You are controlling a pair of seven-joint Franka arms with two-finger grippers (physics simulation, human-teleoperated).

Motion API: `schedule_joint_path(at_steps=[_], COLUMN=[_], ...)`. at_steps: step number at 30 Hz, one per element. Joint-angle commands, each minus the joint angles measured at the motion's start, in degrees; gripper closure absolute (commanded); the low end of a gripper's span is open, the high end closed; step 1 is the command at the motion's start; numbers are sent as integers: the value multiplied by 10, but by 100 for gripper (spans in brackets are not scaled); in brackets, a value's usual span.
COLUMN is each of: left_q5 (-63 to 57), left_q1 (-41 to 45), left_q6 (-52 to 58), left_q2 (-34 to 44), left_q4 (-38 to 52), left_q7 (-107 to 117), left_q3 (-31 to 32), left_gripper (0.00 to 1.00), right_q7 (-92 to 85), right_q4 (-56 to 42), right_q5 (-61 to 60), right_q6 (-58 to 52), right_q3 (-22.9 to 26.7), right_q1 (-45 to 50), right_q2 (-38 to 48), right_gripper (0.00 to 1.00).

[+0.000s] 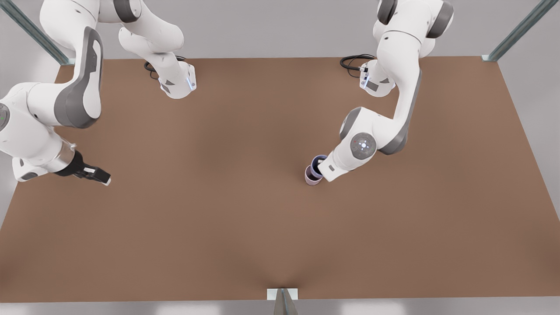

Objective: Stack the cups, with the pink cup at the bottom and the purple cup at the top

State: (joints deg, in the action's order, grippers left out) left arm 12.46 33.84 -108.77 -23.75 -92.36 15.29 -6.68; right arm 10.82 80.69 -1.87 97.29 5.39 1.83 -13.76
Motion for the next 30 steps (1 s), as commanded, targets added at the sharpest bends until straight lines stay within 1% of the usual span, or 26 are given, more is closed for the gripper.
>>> schedule_joint_path(at_steps=[1, 7, 29, 30], left_q5=[2, 5, 13, 13], left_q1=[0, 8, 9, 9], left_q6=[-12, -20, -13, -12], left_q2=[-4, -13, -45, -46], left_q4=[1, -4, -7, -7], left_q7=[125, 125, 124, 120], left_q3=[0, 0, 4, 4], left_gripper=[79, 79, 79, 64], right_q7=[-174, -174, -174, -174], right_q4=[-11, -26, -29, -29], right_q5=[-6, -5, -7, -7], right_q6=[-13, -12, -3, -3], right_q3=[1, 1, 2, 2], right_q1=[0, -3, -5, -5], right_q2=[-2, -2, -3, -3], right_gripper=[0, 0, 0, 0])
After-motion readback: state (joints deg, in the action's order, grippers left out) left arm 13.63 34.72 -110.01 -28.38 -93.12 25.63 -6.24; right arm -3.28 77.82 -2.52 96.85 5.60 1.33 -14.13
